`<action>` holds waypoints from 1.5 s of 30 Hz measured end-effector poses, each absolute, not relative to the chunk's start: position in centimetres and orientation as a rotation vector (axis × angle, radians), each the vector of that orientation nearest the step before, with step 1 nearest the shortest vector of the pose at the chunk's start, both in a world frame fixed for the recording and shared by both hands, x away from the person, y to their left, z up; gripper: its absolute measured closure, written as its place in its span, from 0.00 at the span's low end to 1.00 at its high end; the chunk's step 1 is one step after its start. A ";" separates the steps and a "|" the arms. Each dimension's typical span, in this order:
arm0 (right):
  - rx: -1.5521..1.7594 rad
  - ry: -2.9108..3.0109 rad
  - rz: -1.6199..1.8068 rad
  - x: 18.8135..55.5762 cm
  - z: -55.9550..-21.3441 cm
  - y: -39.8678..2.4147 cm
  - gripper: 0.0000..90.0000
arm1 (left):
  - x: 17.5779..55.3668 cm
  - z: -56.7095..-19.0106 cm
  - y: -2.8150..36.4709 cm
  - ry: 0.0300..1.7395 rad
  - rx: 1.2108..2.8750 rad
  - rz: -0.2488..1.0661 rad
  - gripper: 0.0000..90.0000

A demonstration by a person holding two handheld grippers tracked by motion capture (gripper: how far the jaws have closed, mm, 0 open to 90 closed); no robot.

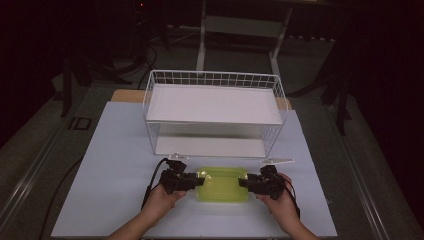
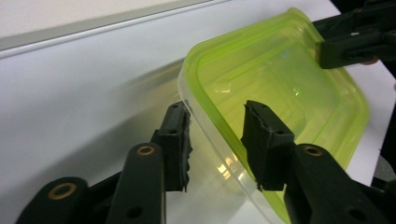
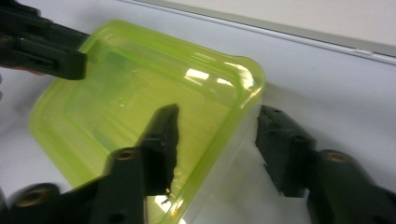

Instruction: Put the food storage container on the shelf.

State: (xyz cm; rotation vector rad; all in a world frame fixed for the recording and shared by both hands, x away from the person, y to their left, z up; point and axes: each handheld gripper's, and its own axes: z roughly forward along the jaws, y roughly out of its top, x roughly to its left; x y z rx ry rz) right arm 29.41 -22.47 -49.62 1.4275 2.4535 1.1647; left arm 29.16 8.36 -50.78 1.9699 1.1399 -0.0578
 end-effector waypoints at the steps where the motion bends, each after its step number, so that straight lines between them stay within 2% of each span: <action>1: 1.427 2.457 1.181 29.4 -49.7 -22.6 0.65 | 29.0 -50.7 8.3 1.140 1.971 -0.047 0.70; 6: 1.431 2.454 1.180 29.2 -49.5 -22.6 0.66 | 28.5 -50.6 8.2 1.134 1.963 -0.018 0.71; 12: 1.421 2.440 1.183 28.7 -49.1 -22.8 0.74 | 27.9 -50.3 8.2 1.135 1.958 -0.014 0.73; 26: 1.434 2.414 1.221 27.8 -48.2 -22.7 0.81 | 26.9 -49.7 8.3 1.153 1.940 -0.063 0.81; 34: 1.452 2.408 1.241 27.4 -47.9 -22.9 0.84 | 26.4 -49.2 8.1 1.164 1.946 -0.049 0.83; 38: 1.419 2.394 1.275 27.0 -47.0 -22.7 0.89 | 26.5 -48.7 8.4 1.160 1.929 -0.009 0.89; 45: 1.396 2.359 1.296 27.7 -45.8 -22.5 0.89 | 27.0 -47.8 8.8 1.162 1.891 0.007 0.89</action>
